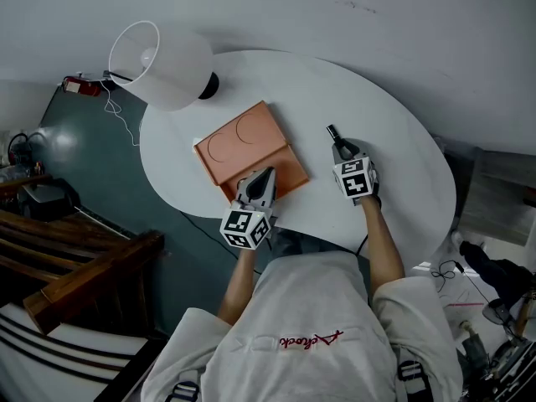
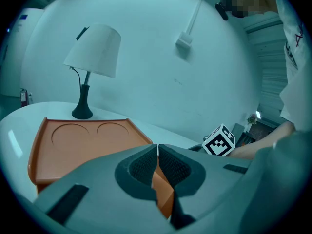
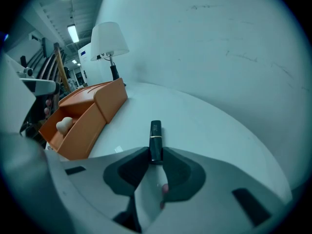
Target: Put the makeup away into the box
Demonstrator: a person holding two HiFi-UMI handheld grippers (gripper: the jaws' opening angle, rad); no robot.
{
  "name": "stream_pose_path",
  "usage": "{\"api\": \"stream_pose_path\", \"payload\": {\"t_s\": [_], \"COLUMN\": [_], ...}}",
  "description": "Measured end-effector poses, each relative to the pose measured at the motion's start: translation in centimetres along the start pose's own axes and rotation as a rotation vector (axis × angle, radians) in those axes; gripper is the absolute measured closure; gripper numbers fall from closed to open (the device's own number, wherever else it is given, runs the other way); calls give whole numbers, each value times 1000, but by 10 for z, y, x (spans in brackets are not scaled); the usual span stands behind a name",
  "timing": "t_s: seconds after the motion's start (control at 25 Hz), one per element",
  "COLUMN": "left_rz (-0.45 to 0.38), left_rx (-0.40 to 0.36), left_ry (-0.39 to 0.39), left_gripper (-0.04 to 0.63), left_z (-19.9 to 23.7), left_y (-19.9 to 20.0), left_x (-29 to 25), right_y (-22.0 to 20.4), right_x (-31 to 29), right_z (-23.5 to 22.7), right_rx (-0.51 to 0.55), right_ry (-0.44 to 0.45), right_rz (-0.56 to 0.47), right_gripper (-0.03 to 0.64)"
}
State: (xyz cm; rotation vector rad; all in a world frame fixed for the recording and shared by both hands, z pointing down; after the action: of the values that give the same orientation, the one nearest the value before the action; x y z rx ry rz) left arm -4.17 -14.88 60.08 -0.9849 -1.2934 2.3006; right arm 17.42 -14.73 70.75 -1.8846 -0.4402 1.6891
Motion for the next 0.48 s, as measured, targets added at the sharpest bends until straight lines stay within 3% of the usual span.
{"api": "stream_pose_path", "payload": {"t_s": [0.48], "left_rz": [-31], "left_rx": [-22], "left_ry": [-4], "left_gripper": [580], "left_z": [-10], "left_y": [8], "left_x": [9], "right_y": [13], "right_x": [30], "right_z": [-3], "right_rx": [-29], "right_ry": [-15], "right_rz": [-85], "right_gripper": [515]}}
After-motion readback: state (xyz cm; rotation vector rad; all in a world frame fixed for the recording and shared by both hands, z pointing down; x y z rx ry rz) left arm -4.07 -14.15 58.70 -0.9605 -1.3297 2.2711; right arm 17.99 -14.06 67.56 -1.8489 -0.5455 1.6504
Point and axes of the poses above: the fingertips, and each gripper's own axes: x backward along the fingers, z to its left, y out of its top, the point moved 3 cm from there along x, backward along the fingers, and after that the axes turned 2 degrees about -x, right-handed, at the moved point
